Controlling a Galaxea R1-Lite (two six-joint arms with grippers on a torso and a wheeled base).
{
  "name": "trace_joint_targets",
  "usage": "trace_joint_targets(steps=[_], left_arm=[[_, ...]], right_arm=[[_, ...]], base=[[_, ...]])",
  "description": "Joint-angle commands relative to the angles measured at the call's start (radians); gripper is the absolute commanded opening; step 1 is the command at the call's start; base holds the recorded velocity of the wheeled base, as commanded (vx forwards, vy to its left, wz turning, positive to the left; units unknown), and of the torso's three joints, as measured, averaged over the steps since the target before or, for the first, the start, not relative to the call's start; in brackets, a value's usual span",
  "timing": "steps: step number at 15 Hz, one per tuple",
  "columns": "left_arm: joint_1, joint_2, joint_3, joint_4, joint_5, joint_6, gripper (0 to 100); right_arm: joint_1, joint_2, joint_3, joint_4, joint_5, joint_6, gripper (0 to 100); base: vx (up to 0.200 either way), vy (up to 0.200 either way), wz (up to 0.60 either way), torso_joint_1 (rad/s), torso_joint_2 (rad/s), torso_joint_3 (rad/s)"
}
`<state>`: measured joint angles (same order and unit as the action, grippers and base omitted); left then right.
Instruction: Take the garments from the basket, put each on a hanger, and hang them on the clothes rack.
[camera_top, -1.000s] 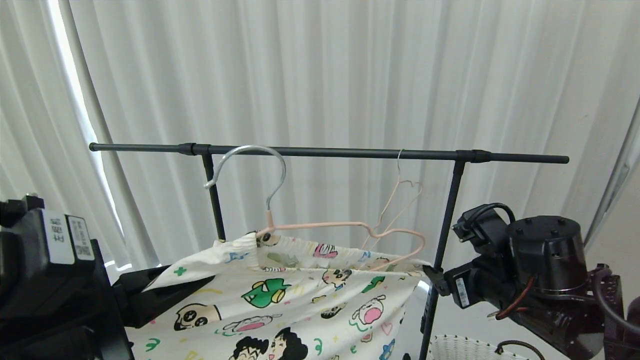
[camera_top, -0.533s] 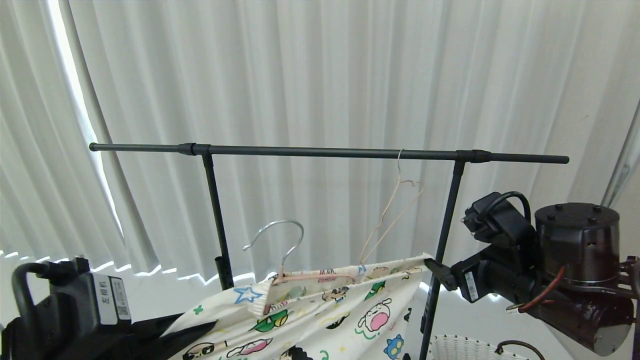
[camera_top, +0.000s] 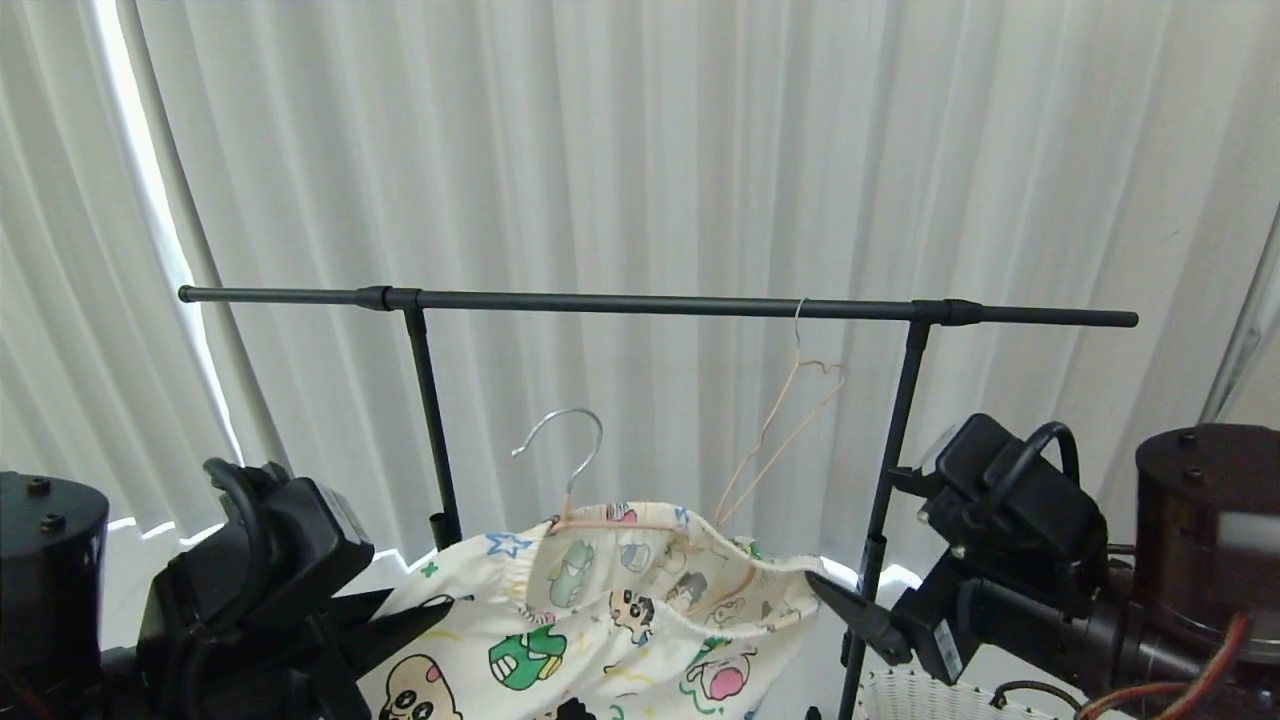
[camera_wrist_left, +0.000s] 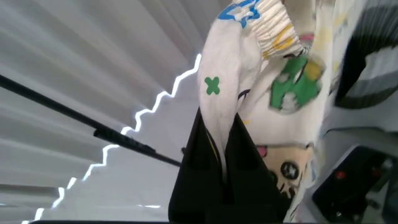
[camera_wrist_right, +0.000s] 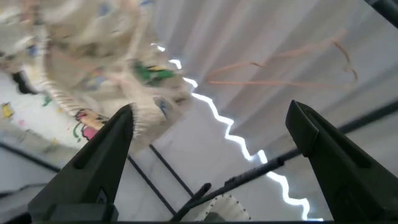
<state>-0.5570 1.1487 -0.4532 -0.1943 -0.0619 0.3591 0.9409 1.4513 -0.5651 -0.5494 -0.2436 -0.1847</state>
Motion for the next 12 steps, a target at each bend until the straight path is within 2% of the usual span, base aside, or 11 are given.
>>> trace_joint_targets(steps=[1,5,8,9,11,12], left_arm=[[-0.001,0.005,-0.013,-0.017,-0.001,-0.019,0],[-0.044,-0.061,0.044,-0.051,-0.021,-0.014,0],[-0.075,-0.107,0.057,-0.053,-0.098,-0.008,0],[-0.086,-0.124,0.056,-0.053,-0.171,0.012,0],[-0.087,-0.122,0.056,-0.053,-0.207,0.093,0],[-0.087,-0.118,0.053,-0.053,-0.228,0.132,0]], right_arm=[[0.035,-0.008,0.001,0.009,0.029,-0.033,100],[0.035,-0.019,-0.009,0.054,0.13,-0.134,100],[0.035,-0.02,-0.065,0.138,0.205,-0.17,100],[0.036,-0.008,-0.122,0.193,0.274,-0.196,100],[0.061,0.014,-0.18,0.264,0.363,-0.222,100],[0.081,0.026,-0.205,0.299,0.385,-0.222,100]], base=[[0.0,0.0,0.0,0.0,0.0,0.0],[0.0,0.0,0.0,0.0,0.0,0.0],[0.0,0.0,0.0,0.0,0.0,0.0],[0.0,0.0,0.0,0.0,0.0,0.0],[0.0,0.0,0.0,0.0,0.0,0.0],[0.0,0.0,0.0,0.0,0.0,0.0]])
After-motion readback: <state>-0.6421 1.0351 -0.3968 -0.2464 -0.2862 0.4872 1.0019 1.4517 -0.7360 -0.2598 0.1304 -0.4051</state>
